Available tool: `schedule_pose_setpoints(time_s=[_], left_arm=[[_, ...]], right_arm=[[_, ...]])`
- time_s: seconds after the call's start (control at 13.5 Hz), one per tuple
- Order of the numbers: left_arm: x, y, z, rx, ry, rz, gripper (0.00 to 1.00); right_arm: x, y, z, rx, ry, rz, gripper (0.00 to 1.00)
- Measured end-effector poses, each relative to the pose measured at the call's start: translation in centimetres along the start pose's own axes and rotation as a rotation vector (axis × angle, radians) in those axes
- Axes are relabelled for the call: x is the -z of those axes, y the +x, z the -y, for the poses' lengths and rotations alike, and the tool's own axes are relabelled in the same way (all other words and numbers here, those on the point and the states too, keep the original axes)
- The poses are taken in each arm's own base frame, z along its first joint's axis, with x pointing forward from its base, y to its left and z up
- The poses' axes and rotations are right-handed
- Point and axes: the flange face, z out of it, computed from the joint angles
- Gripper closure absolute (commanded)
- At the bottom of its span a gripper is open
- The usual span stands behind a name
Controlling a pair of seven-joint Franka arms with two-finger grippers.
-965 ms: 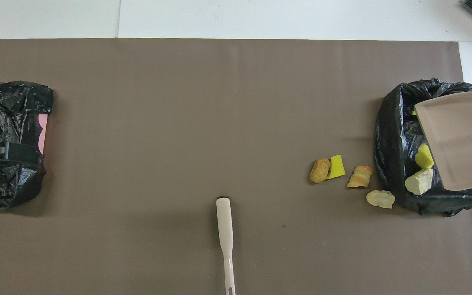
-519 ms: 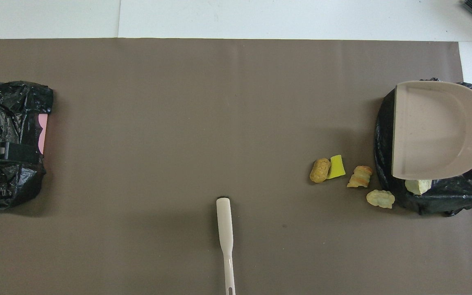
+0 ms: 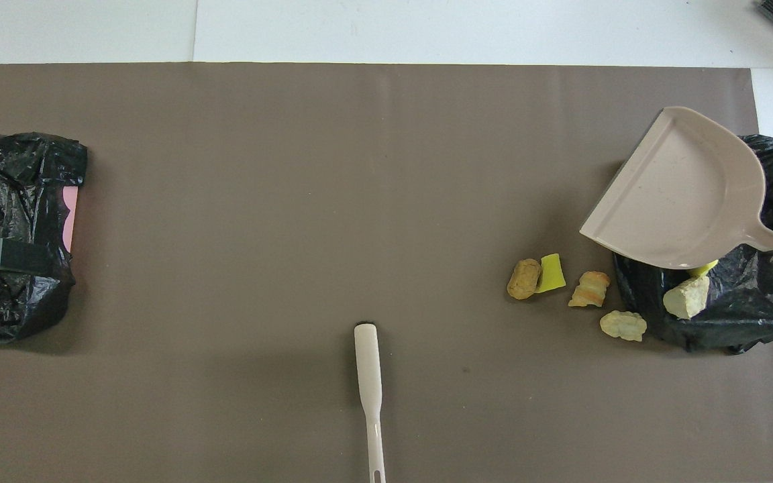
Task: Sweep and dump trash in bin
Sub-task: 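Bring the emptied dustpan back toward the table center with the right gripper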
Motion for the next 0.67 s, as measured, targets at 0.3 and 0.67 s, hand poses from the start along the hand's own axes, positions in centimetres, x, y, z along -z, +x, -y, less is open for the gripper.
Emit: schedule_pose_setpoints(time_s=[0.3,0.67], left_arm=[[-0.1,-0.3,-4.8,-0.094,0.003,0.002,0.0],[0.0,0.3,-3.6,-0.072,-0.002,-0.014,0.0]], right_arm=[[0.2,4.7,3.6,-0.275,0.056,-0.025,1.0],[-0.7,12.7,10.0,-0.56,0.169,-0.032,1.0]])
